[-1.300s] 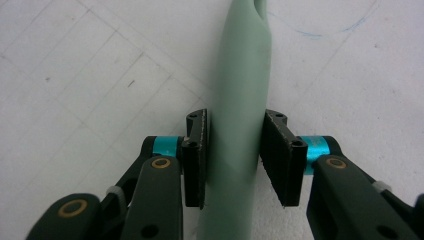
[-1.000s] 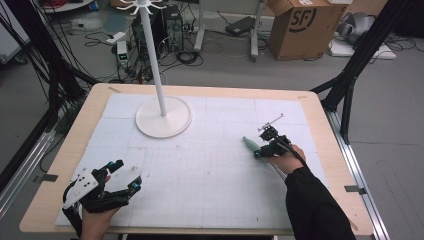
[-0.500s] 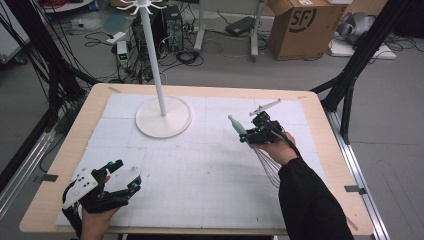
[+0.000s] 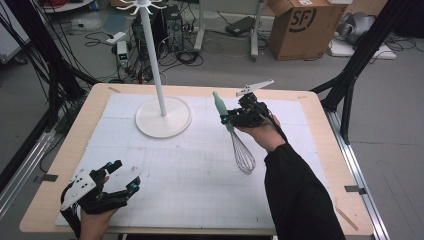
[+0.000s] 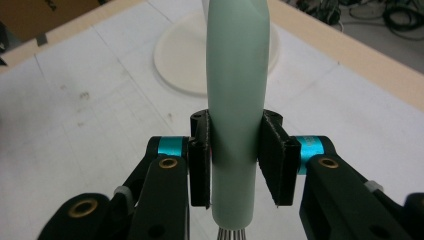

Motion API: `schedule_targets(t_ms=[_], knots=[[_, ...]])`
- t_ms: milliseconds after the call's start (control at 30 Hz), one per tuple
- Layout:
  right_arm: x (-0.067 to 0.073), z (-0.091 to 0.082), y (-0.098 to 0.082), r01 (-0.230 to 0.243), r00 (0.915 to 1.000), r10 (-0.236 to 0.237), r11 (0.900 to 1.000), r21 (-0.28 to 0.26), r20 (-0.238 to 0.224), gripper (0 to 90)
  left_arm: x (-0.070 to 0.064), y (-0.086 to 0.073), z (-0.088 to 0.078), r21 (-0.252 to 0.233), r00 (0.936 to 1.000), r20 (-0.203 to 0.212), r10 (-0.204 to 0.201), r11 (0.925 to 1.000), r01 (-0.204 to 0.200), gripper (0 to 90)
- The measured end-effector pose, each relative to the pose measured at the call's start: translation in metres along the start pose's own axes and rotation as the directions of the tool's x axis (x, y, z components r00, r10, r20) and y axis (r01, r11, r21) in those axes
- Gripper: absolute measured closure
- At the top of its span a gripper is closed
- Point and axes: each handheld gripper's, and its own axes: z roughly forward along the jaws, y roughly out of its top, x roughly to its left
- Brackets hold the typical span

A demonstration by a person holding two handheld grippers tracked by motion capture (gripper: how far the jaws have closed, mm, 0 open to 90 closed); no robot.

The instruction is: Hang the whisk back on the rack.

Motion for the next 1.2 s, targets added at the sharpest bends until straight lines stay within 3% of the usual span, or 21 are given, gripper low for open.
schedule_targets(t_ms=[500,867,1100,1200], knots=[[0.016,-0.002,0.033,0.035,0.9983,-0.04,0.992,-0.124,-0.043,68.6,0.0,0.0,-0.003,-0.004,0.9999,-0.011,-0.004,1.0,0.004,15.4],[0.027,-0.005,0.063,0.063,0.9955,-0.076,0.976,-0.207,-0.057,68.6,0.001,0.0,-0.005,-0.009,0.9998,-0.017,-0.008,0.9999,0.008,15.4],[0.034,-0.002,0.087,0.077,0.9914,-0.101,0.967,-0.242,-0.084,68.6,0.001,-0.001,-0.009,-0.005,0.9997,-0.025,-0.009,1.0,0.008,15.5],[0.036,-0.002,0.099,0.064,0.9863,-0.102,0.962,-0.267,-0.13,68.6,0.002,-0.001,-0.01,-0.008,0.9995,-0.028,-0.011,0.9999,0.011,15.5]])
